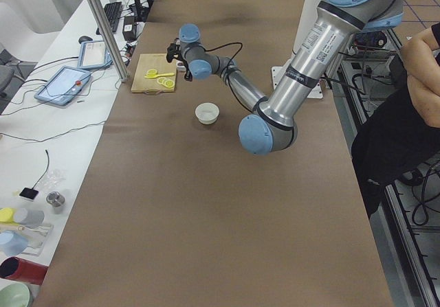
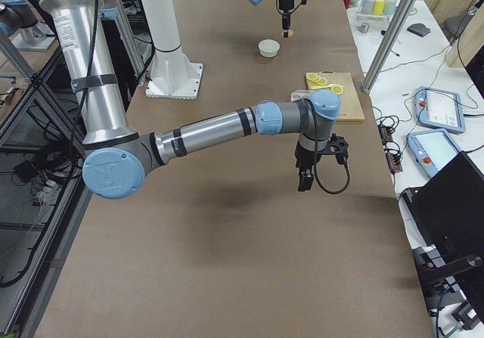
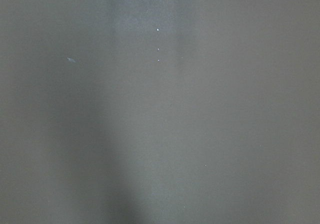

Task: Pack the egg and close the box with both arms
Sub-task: 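Lift the brown egg with the left gripper and carry it to the egg box, then lower the egg into the empty egg box cup and open the left gripper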

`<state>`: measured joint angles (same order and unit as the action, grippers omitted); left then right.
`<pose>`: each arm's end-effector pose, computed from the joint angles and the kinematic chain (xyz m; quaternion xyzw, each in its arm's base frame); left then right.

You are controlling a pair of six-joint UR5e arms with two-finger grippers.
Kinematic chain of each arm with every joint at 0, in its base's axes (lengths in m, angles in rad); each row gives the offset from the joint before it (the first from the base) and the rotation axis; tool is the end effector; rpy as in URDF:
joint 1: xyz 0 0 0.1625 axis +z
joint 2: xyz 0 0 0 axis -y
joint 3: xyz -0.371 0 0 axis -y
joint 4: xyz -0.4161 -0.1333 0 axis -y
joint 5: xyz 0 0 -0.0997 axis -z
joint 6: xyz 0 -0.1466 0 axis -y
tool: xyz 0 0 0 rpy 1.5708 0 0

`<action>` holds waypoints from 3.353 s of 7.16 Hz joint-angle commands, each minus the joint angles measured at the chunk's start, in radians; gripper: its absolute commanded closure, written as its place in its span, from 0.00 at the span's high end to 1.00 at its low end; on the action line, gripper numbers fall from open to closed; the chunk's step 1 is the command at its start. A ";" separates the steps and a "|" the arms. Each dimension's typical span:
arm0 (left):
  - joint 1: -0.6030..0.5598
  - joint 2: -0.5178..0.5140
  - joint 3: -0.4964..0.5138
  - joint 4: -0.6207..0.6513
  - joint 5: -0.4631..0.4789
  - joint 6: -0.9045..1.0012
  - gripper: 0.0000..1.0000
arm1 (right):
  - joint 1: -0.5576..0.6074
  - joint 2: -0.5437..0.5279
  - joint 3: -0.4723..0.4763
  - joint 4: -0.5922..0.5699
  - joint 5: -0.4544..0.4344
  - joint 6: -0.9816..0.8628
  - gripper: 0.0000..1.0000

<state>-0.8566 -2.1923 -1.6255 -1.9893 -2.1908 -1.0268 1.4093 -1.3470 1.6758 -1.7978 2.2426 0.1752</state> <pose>0.4171 -0.5546 0.1698 0.1202 0.5469 0.0302 0.8280 -0.0529 -0.5861 0.4939 -0.0078 -0.3326 -0.0103 0.9430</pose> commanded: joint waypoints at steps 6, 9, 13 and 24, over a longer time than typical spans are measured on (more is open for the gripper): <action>0.236 -0.245 0.228 -0.335 0.613 -0.334 0.45 | 0.003 -0.001 0.002 0.018 0.045 -0.003 1.00; 0.342 -0.312 0.326 -0.335 0.845 -0.334 0.45 | 0.003 -0.004 0.002 0.035 0.045 -0.002 1.00; 0.346 -0.317 0.360 -0.354 0.879 -0.334 0.45 | 0.005 -0.009 0.016 0.035 0.048 -0.003 1.00; 0.379 -0.382 0.541 -0.352 1.085 -0.332 0.45 | 0.005 -0.015 0.070 0.034 0.080 0.004 1.00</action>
<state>-0.4847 -2.5645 -1.0991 -2.3410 -1.1068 -1.3596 1.4143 -1.3610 1.7425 -1.7641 2.3227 0.1791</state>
